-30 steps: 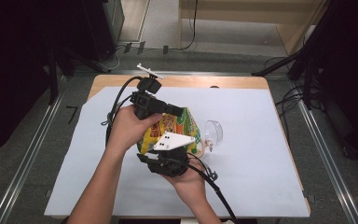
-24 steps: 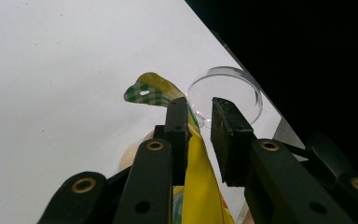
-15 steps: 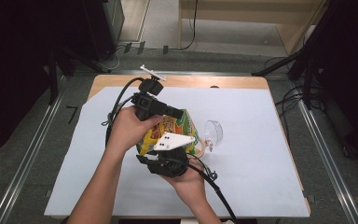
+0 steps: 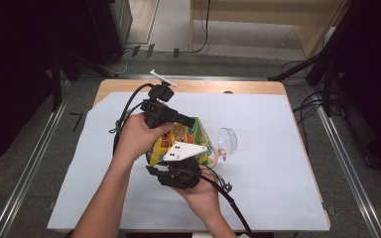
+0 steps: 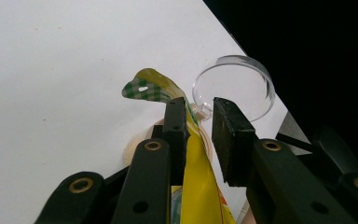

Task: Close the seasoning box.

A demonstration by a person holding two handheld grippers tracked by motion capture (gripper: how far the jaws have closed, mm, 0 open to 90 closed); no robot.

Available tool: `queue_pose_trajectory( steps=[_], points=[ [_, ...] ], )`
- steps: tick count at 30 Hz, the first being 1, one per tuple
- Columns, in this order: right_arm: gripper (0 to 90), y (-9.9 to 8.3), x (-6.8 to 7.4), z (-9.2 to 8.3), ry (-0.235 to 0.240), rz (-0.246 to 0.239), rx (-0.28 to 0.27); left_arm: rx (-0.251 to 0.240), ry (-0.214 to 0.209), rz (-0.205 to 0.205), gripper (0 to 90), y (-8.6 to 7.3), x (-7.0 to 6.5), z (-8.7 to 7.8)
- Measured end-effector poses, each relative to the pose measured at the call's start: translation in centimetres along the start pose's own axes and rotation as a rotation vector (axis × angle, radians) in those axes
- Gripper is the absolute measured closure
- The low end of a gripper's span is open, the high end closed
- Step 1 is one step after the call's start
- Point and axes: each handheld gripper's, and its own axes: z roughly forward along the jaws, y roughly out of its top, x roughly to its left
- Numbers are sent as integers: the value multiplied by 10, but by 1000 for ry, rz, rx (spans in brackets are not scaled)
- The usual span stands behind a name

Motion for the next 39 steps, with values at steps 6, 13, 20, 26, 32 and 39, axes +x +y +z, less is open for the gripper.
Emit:
queue_pose_trajectory(
  steps=[6, 13, 20, 26, 32, 39],
  points=[
    [677, -1, 1, 0, 2, 4, -1, 0, -4, 0, 756, 0, 0, 0],
    [677, -1, 1, 0, -4, 0, -7, 2, -4, 4, 756, 0, 0, 0],
    [677, -2, 2, -1, -6, 2, -11, 8, -7, 4, 756, 0, -1, 0],
    [676, -2, 2, -1, -6, 3, -12, 8, -9, 4, 756, 0, -1, 0],
    [677, -1, 3, -1, -3, 5, -17, 5, -9, 4, 754, 0, -1, 0],
    [676, -1, 4, -3, -5, 7, -17, 6, -9, 4, 753, 0, -2, -1]
  ],
)
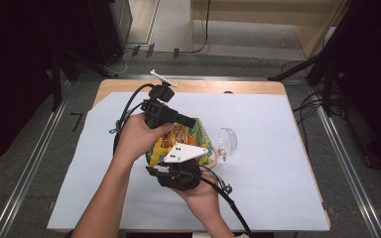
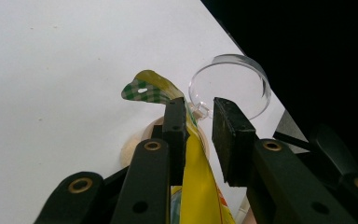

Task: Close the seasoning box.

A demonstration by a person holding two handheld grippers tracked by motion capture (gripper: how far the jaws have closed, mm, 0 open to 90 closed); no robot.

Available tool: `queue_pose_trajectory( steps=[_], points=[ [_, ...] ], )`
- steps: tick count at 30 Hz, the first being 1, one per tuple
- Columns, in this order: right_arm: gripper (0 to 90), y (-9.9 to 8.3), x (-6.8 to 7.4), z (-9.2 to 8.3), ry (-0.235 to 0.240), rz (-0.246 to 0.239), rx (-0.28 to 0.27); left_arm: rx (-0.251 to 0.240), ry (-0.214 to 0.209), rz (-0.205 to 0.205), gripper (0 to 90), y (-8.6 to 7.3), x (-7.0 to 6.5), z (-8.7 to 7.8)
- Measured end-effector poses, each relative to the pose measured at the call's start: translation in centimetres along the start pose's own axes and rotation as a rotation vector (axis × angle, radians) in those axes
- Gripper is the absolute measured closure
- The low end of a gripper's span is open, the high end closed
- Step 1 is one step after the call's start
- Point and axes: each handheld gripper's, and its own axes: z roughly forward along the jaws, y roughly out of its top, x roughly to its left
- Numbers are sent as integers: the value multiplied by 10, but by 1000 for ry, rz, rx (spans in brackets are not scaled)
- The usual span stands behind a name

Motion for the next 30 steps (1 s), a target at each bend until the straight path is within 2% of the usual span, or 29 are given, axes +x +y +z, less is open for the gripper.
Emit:
queue_pose_trajectory(
  steps=[14, 20, 25, 30],
  points=[
    [676, -1, 0, -3, -7, -4, 4, 3, 0, 7, 748, 0, -3, 2],
    [682, -1, 1, -6, -12, -13, 9, 4, -16, 15, 744, 0, -7, 2],
    [680, -2, 1, -6, -11, -8, 7, 2, -15, -1, 745, 0, -3, 3],
    [679, -1, 1, -6, -8, -18, 6, -4, -22, 1, 743, 0, -2, 0]
  ],
)
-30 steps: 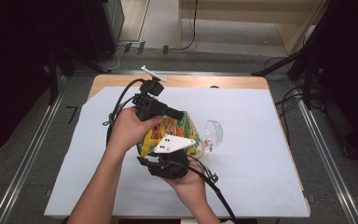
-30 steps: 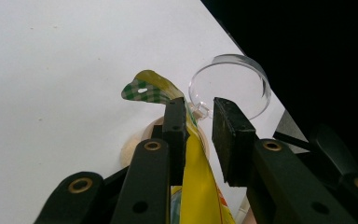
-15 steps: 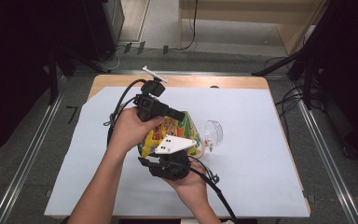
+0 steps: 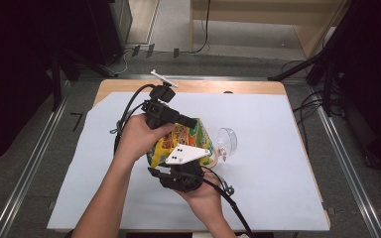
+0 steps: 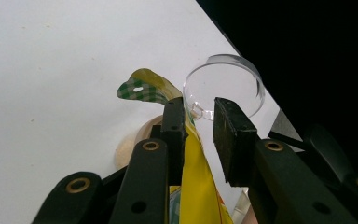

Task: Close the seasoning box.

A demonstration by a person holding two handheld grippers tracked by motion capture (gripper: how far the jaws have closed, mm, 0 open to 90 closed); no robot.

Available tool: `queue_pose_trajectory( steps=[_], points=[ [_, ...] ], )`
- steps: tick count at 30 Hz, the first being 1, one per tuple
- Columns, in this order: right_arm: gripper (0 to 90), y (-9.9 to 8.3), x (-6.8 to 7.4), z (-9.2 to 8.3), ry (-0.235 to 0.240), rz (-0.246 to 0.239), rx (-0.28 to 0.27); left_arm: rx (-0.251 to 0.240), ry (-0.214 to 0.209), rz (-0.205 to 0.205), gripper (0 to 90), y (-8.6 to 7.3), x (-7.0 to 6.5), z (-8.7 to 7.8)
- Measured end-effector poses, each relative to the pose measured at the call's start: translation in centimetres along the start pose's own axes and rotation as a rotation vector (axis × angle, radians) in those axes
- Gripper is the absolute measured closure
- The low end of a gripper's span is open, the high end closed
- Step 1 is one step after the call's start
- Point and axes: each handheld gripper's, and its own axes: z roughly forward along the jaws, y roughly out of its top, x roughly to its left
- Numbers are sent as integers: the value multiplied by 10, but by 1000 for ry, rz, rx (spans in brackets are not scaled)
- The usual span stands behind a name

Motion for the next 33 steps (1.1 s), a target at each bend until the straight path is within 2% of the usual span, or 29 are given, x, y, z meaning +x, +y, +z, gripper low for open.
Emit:
queue_pose_trajectory(
  steps=[2, 8, 13, 22, 33],
  points=[
    [682, 1, -1, 0, 2, -8, -5, -5, 3, 3, 743, 0, -3, -2],
    [684, 1, -2, 2, 24, 10, -12, -6, 35, 14, 745, -1, -7, -4],
    [686, 0, -4, 6, 22, 16, -11, -11, 48, 22, 745, -1, -10, -5],
    [687, 1, -3, 5, 24, 18, -13, 0, 54, 19, 758, -1, -8, -3],
    [684, 5, 1, 3, 25, 12, -9, -6, 36, 8, 755, -1, -4, -6]
  ],
)
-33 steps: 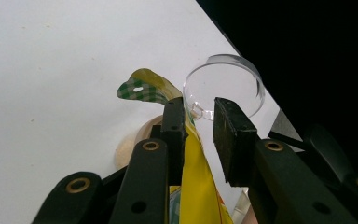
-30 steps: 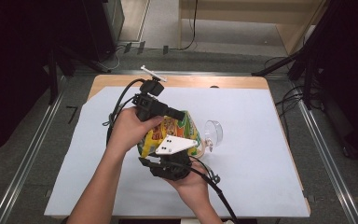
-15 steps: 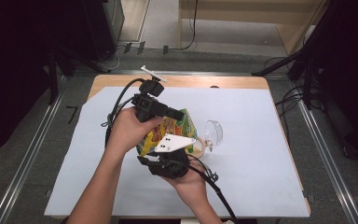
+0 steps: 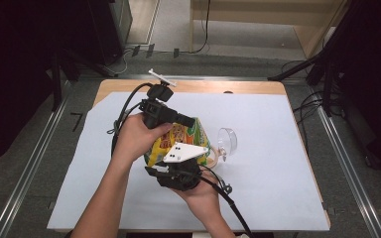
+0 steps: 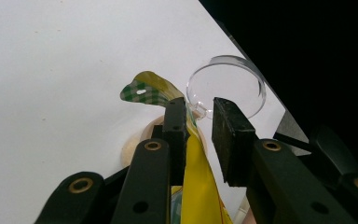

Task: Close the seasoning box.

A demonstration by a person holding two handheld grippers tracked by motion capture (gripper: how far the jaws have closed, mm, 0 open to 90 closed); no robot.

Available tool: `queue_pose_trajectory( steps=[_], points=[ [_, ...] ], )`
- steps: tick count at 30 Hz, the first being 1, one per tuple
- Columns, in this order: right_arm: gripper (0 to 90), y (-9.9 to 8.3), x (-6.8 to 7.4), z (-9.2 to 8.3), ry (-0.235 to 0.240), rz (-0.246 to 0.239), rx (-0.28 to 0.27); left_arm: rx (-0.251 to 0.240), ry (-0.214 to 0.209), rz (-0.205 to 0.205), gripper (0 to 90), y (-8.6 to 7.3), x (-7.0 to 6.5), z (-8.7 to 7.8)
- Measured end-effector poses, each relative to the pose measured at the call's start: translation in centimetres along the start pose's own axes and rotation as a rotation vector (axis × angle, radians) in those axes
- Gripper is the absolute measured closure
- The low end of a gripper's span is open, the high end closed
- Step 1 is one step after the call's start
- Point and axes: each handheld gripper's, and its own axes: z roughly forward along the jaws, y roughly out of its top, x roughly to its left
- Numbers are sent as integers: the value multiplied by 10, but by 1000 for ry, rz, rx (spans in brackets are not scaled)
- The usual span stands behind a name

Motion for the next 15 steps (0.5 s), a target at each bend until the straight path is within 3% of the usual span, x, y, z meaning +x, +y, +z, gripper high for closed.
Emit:
queue_pose_trajectory(
  steps=[15],
  points=[
    [687, -3, -1, 2, -7, 9, -4, 10, 4, 6, 754, 0, -2, 3]
  ],
)
